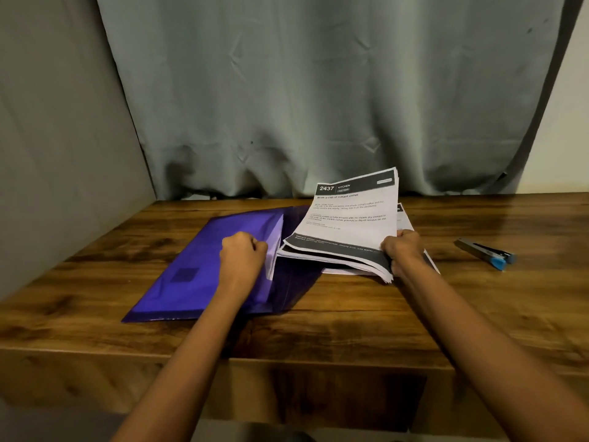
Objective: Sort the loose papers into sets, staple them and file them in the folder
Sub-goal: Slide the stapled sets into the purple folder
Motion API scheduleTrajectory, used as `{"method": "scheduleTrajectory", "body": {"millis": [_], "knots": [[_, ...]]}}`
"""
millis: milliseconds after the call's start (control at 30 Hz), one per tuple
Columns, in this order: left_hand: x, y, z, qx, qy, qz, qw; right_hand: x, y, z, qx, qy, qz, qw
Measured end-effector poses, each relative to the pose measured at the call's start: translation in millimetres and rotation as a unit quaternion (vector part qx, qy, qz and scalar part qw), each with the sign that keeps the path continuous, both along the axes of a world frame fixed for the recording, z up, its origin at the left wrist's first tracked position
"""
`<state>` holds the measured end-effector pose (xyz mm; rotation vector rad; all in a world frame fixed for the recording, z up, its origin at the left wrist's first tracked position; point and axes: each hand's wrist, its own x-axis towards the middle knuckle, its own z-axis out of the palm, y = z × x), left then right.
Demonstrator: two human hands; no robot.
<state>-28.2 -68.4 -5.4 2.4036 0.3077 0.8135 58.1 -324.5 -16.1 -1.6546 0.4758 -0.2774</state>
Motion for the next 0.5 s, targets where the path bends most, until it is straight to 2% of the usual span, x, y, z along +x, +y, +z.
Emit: {"method": "scheduleTrajectory", "body": {"millis": [167,500], "knots": [[0,5,-3,-0.02,-0.01,-0.015,1.0,-6,6,2,0.013,0.015,0.004,1.0],[-5,-2,-1,-0.018,-0.012,-0.001,1.0,-25,37,5,-0.073,-0.016,0.022,0.997]]}}
